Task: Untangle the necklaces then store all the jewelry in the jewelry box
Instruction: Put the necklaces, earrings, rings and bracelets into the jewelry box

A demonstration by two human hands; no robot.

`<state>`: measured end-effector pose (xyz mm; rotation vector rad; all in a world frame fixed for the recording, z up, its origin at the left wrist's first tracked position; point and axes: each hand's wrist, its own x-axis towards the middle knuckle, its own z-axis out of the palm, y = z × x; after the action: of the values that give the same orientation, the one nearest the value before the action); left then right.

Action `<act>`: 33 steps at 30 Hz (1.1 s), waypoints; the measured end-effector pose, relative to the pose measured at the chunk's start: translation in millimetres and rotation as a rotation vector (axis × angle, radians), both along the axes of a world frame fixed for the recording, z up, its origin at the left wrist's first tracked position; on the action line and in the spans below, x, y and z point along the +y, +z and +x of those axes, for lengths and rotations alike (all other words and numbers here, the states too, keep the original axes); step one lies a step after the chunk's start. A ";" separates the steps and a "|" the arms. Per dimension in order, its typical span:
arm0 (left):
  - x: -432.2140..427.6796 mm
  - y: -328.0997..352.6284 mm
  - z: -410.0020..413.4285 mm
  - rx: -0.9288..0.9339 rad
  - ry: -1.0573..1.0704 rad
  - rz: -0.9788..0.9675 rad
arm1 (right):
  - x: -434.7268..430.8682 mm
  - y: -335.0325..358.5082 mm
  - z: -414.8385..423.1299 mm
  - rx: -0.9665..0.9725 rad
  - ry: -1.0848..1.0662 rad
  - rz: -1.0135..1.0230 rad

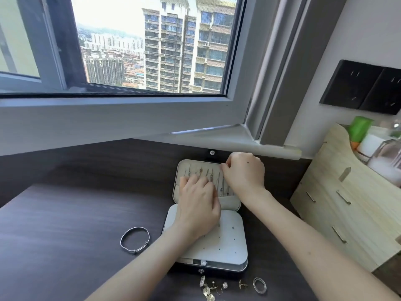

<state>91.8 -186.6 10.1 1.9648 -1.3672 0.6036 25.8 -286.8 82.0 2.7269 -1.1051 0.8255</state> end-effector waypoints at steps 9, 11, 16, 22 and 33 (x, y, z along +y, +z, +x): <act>1.4 1.6 -0.2 0.004 -0.005 -0.003 | -7.0 5.6 -2.6 -0.129 0.033 0.177; 1.6 1.7 -0.4 0.007 -0.005 -0.004 | -7.2 4.2 -3.2 -0.130 0.040 0.160; 2.8 2.2 -1.3 0.015 -0.014 -0.010 | -6.3 3.9 -5.4 -0.082 0.052 0.026; 1.7 1.2 -1.6 0.016 -0.014 -0.020 | -10.1 -2.3 -6.2 -0.056 0.139 -0.327; 3.8 2.7 -1.1 0.009 -0.028 -0.014 | -12.8 27.8 -4.8 0.014 0.156 0.253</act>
<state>90.8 -182.7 12.8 1.9320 -1.3793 0.5884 21.1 -299.6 109.8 3.0559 -1.0719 0.7285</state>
